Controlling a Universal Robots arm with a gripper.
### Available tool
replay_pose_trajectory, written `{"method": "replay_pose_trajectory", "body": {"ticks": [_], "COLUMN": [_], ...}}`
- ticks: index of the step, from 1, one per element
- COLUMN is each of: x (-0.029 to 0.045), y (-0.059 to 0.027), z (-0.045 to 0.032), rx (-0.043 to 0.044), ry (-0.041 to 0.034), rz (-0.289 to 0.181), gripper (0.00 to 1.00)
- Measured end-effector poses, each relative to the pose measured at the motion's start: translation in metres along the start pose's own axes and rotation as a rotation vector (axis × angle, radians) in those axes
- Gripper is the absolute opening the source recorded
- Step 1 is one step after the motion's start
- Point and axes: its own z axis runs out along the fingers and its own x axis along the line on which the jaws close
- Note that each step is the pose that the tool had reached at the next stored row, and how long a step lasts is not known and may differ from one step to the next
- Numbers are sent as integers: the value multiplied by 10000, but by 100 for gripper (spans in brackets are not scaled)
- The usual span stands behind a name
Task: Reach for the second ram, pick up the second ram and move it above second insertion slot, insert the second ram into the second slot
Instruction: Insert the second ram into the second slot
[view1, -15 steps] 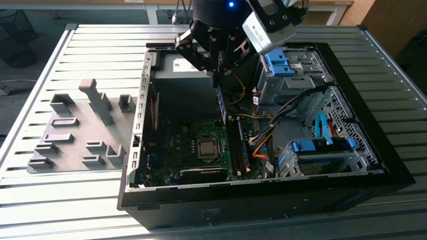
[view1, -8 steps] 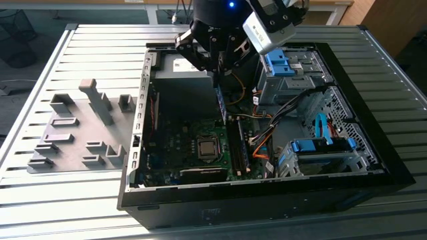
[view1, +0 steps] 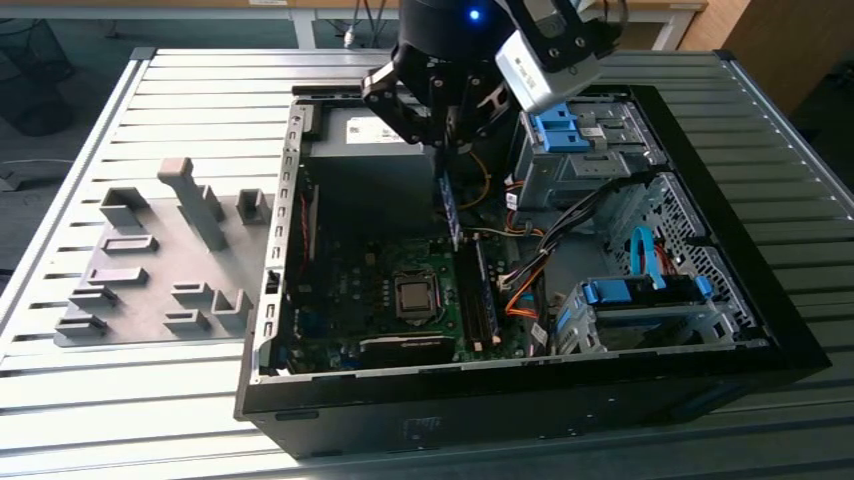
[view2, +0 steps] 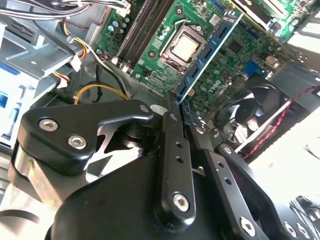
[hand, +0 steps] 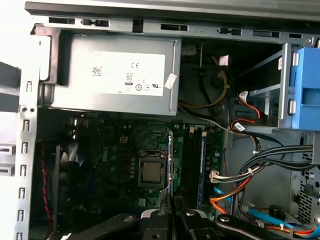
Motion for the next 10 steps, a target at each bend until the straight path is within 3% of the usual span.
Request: {"method": "replay_pose_trajectory", "body": {"ticks": [3,10], "x": [-34,-35], "y": [-1,-2], "z": [21,23], "rx": [1,1], "ry": [0,0], "rz": [67,72], "gripper": [14,14]}}
